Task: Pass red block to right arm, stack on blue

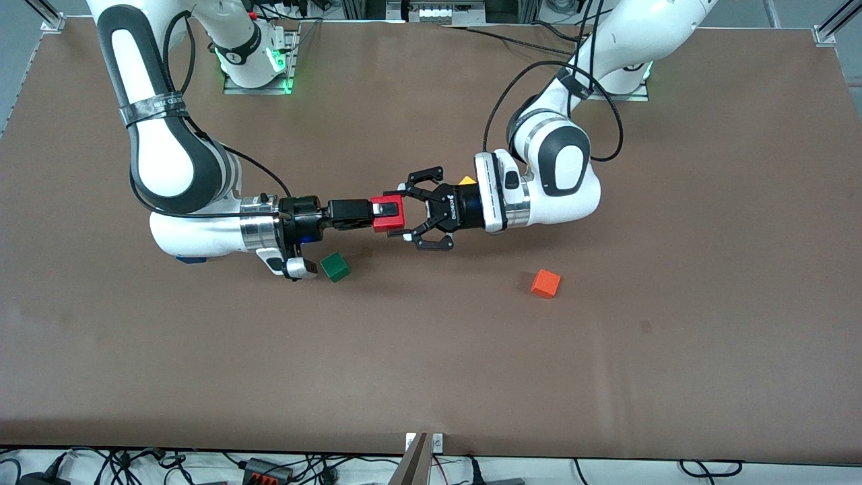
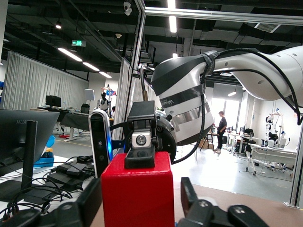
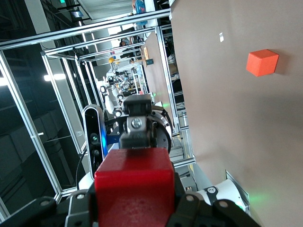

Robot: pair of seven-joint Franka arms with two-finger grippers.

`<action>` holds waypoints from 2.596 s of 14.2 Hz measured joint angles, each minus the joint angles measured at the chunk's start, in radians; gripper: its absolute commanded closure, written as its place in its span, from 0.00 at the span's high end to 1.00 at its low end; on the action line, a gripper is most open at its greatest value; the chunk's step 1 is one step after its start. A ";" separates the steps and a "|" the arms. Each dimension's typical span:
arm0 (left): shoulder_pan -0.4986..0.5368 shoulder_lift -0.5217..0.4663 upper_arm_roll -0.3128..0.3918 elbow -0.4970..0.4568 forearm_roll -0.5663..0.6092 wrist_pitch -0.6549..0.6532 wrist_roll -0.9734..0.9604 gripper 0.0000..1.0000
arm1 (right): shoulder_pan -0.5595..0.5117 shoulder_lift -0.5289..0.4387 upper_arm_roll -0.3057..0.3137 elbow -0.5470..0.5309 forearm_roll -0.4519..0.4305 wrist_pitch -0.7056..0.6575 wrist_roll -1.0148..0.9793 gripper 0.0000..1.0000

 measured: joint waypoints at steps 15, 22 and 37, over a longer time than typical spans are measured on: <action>0.286 -0.002 0.006 0.042 0.654 -0.350 -0.368 1.00 | -0.105 0.007 -0.014 0.007 -0.395 -0.002 -0.001 0.00; 0.343 -0.003 0.008 0.144 1.175 -0.478 -0.690 1.00 | -0.126 0.001 -0.129 -0.045 -0.935 -0.002 0.000 0.00; 0.402 -0.099 0.004 0.281 2.100 -0.680 -1.657 1.00 | -0.148 -0.205 -0.276 -0.509 -1.590 0.516 0.076 0.00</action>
